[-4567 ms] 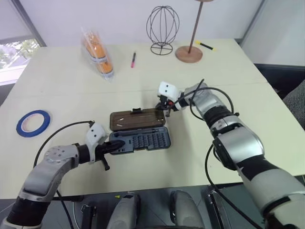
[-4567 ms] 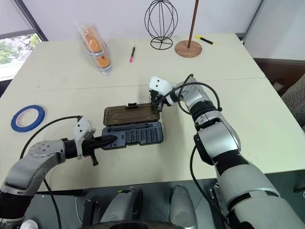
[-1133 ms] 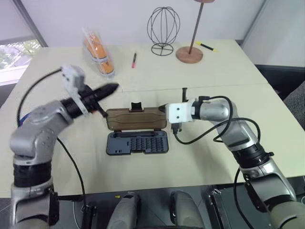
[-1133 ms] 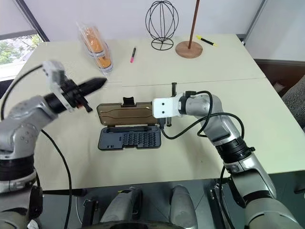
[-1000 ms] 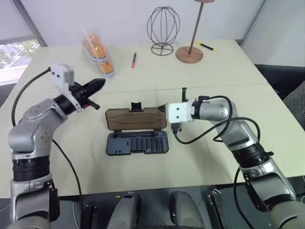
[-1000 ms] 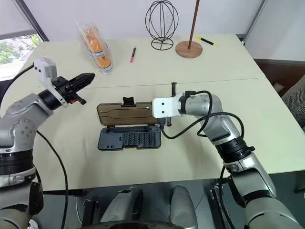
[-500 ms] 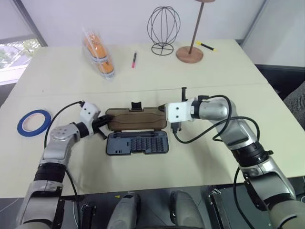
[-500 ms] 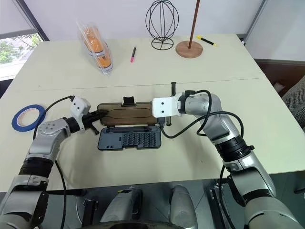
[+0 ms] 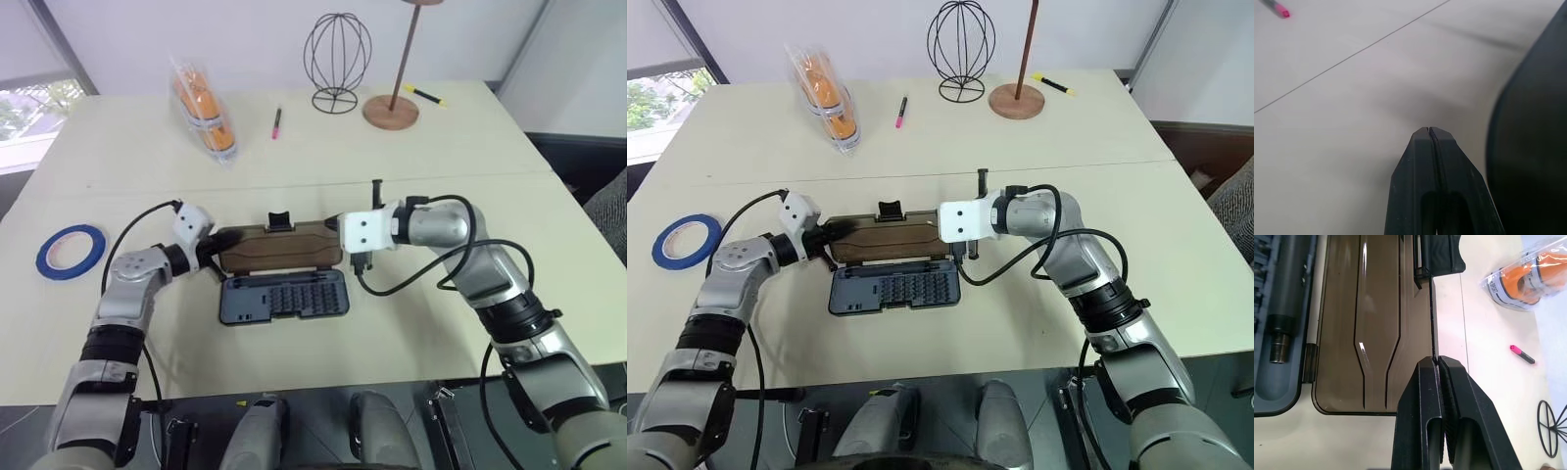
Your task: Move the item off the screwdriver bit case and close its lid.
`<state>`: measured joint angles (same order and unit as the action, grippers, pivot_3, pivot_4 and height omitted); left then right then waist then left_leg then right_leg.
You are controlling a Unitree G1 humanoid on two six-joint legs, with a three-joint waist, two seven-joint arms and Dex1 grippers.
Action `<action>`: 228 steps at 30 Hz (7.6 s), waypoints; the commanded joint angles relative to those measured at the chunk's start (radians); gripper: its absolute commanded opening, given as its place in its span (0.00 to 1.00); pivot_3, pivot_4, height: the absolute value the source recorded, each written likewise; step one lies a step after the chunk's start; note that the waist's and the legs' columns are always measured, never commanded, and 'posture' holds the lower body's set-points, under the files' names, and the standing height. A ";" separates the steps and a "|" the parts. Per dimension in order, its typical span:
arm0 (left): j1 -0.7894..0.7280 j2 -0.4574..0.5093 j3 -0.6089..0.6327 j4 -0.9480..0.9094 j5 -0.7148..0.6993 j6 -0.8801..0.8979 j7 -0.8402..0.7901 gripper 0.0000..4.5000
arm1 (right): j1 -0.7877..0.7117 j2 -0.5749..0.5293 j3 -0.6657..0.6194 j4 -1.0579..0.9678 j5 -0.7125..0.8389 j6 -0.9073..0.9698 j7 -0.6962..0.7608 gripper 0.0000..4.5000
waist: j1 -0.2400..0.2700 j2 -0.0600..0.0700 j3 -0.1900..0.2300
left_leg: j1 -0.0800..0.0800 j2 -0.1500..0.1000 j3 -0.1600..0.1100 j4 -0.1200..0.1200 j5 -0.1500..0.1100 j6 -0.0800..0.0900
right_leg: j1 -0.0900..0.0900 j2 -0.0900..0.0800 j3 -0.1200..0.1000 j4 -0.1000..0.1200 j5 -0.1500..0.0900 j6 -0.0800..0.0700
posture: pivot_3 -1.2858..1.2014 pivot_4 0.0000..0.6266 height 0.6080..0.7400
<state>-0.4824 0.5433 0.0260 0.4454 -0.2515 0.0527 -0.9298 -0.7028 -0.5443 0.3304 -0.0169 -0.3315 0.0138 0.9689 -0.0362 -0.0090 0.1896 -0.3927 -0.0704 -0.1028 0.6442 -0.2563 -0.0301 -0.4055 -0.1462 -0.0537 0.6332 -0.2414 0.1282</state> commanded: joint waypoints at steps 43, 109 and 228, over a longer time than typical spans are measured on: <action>0.158 0.189 0.057 -0.434 -0.179 0.338 -0.187 0.00 | -0.087 -0.183 -0.093 0.132 0.076 0.028 0.031 0.99 | 0.019 0.000 0.000 | -0.001 0.000 0.000 0.000 0.000 0.000 | 0.000 0.000 0.000 0.000 0.000 0.000 | 0.52 0.24 1.00; -0.340 0.049 -0.259 -0.017 0.003 0.273 -0.418 0.00 | 0.091 0.258 -0.268 -0.083 1.816 1.601 -1.045 0.02 | 0.017 0.000 0.001 | -0.004 -0.001 0.000 0.001 -0.001 0.003 | -0.003 -0.002 -0.001 0.001 0.000 0.000 | 0.52 0.24 1.00; -0.454 -0.115 -0.366 0.383 0.286 -0.266 -0.393 0.00 | -0.037 -0.050 -0.018 -0.252 2.304 1.169 -1.287 0.02 | 0.018 -0.002 0.000 | -0.005 0.000 0.000 0.005 -0.003 0.007 | -0.002 0.000 -0.002 0.000 0.000 0.001 | 0.52 0.24 1.00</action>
<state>-0.9169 0.4140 -0.3607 0.8236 0.0220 -0.1863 -1.3224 -0.7430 -0.6075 0.3069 -0.2599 1.9293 1.2147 -0.3094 -0.0179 -0.0108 0.1896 -0.3977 -0.0699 -0.1029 0.6488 -0.2596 -0.0228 -0.4073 -0.1461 -0.0553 0.6334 -0.2414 0.1289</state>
